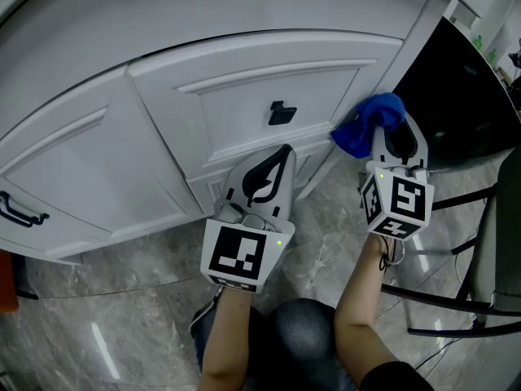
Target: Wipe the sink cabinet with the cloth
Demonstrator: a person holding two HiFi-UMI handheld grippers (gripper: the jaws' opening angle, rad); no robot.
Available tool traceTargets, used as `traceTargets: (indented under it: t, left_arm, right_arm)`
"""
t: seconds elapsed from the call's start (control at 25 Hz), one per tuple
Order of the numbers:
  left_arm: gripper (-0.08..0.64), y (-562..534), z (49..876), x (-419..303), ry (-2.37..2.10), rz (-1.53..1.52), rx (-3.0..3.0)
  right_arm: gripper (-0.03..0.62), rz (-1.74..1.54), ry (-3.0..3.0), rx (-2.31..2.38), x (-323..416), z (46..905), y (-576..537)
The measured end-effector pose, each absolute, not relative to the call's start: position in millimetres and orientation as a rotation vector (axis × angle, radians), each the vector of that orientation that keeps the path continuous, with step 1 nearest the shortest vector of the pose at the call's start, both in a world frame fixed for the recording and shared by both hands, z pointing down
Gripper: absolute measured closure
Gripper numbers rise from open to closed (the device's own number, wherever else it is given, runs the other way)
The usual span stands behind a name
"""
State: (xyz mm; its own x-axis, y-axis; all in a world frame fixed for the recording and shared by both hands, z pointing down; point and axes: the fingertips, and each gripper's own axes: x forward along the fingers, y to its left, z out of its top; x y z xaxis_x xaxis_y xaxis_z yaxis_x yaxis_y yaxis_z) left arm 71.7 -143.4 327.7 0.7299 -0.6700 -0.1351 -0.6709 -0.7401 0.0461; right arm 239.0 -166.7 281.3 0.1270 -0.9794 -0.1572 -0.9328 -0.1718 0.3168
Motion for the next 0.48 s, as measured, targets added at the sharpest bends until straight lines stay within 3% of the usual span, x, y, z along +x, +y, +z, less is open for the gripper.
traceTargets:
  t: [0.48]
  left_arm:
    - [0.557,-144.5,327.3,70.5,1.143,0.237,-2.92]
  right_arm:
    - [0.477,-0.491,-1.933,2.245,239.6,282.4,-166.7]
